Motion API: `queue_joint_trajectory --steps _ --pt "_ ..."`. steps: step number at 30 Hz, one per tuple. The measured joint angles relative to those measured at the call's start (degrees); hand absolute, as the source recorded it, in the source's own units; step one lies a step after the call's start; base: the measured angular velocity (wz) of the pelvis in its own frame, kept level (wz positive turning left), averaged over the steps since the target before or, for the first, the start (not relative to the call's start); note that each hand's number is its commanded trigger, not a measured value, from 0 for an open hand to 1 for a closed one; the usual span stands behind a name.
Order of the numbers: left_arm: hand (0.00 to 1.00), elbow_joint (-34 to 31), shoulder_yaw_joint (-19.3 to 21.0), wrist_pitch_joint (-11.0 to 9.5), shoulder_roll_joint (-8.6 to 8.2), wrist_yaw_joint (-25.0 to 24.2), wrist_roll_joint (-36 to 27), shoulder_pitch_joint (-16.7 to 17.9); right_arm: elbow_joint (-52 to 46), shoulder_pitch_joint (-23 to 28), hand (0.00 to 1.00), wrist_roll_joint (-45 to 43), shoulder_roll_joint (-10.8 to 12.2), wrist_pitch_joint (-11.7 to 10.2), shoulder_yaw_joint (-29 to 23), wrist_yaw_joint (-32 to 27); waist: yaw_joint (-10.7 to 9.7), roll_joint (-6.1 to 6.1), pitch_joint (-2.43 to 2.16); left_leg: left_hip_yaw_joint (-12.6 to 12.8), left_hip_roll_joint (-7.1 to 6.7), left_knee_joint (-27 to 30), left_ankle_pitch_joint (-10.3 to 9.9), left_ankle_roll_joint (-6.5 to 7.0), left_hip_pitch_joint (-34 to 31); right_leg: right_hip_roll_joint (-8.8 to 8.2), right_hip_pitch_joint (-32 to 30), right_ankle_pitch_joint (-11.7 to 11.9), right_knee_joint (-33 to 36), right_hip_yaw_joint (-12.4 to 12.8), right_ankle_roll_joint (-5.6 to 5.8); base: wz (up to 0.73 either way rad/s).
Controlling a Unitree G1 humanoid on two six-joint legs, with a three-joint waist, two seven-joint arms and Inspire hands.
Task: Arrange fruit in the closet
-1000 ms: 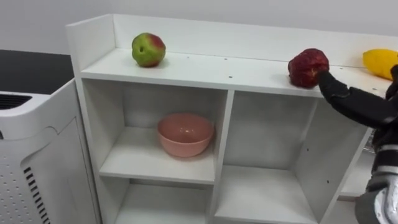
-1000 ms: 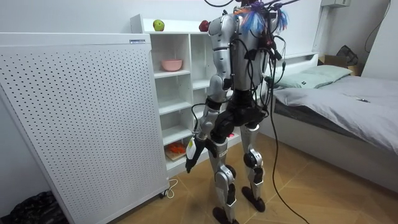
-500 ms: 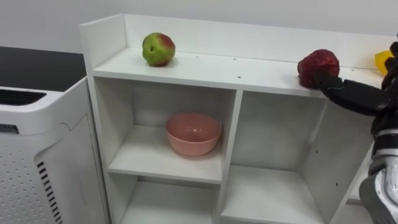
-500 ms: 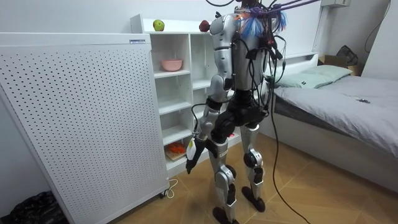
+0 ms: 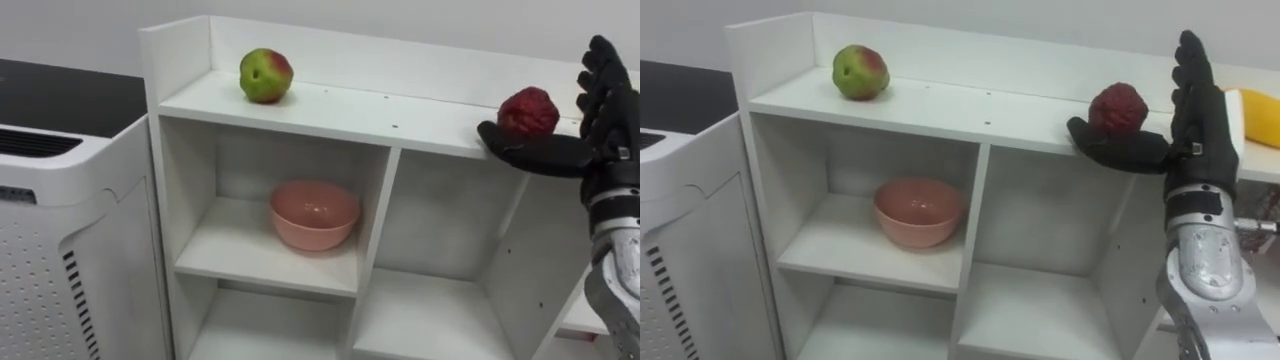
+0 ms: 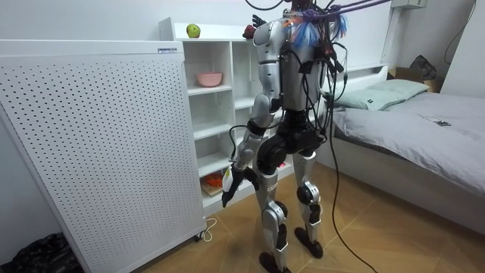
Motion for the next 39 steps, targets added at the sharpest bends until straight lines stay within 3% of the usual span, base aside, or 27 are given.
queue_joint_trajectory --steps 1,2,3,9,21,31,37,39 --pt "0.0 0.0 0.0 0.01 0.05 0.0 0.0 0.0 0.01 0.0 0.57 0.0 -0.16 0.0 0.1 0.22 0.02 -0.01 0.0 -0.01 0.0 0.0 0.0 0.0 0.0 0.0 0.0 0.0 0.0 -0.06 0.0 0.0" --pt "0.0 0.0 0.0 0.02 0.14 0.0 -0.03 -0.01 0.02 0.0 0.62 0.0 -0.42 0.0 0.22 0.66 0.11 -0.02 0.01 0.0 0.0 0.0 0.0 0.0 -0.01 -0.03 0.0 0.0 0.01 -0.31 0.0 0.0" --pt "0.0 0.01 0.02 0.07 0.17 0.0 -0.02 0.01 0.02 0.0 1.0 -0.08 -0.53 0.01 0.21 1.04 0.13 -0.04 0.01 -0.03 0.0 0.01 0.0 0.0 -0.07 -0.06 -0.01 0.0 0.03 -0.68 0.0 0.0" --pt "0.0 0.01 0.0 1.08 0.13 0.0 0.02 0.08 0.06 -0.45 1.0 -0.13 -1.01 1.14 0.16 3.42 0.04 -0.22 -0.06 0.17 0.0 0.03 0.0 0.0 -0.24 -0.08 -0.19 0.0 0.08 -0.69 0.0 0.0" --pt "0.0 0.08 -0.03 1.2 0.16 0.0 0.0 0.1 1.15 -0.69 1.0 -0.16 -1.64 0.97 0.16 7.04 0.77 -0.42 -0.21 0.24 0.01 0.21 0.0 0.0 0.1 -0.09 0.18 0.01 0.1 -0.71 -0.02 0.0" --pt "0.0 0.31 -0.02 1.63 0.13 -0.95 0.02 0.08 1.01 -0.97 1.0 3.06 -1.6 1.03 0.16 8.22 1.03 0.0 0.03 0.23 0.02 0.16 -0.01 0.0 -0.06 -0.09 0.32 0.02 0.17 -0.65 -0.03 0.0" --pt "0.0 0.32 0.0 1.62 0.17 -0.85 0.04 0.7 -3.92 -0.52 1.0 7.44 -1.53 2.56 0.27 8.38 0.51 0.78 -0.36 0.19 0.01 0.26 -0.01 0.01 -1.03 -0.07 -0.47 0.05 0.1 -0.56 -0.06 0.0" --pt "0.0 0.32 -0.04 1.62 0.09 -0.11 0.09 0.86 -9.89 1.77 1.0 8.19 -1.47 2.93 0.57 8.38 0.54 1.37 -0.72 0.16 0.0 0.27 -0.01 0.0 -1.01 -0.07 -0.67 0.05 0.05 -0.58 -0.05 0.0"
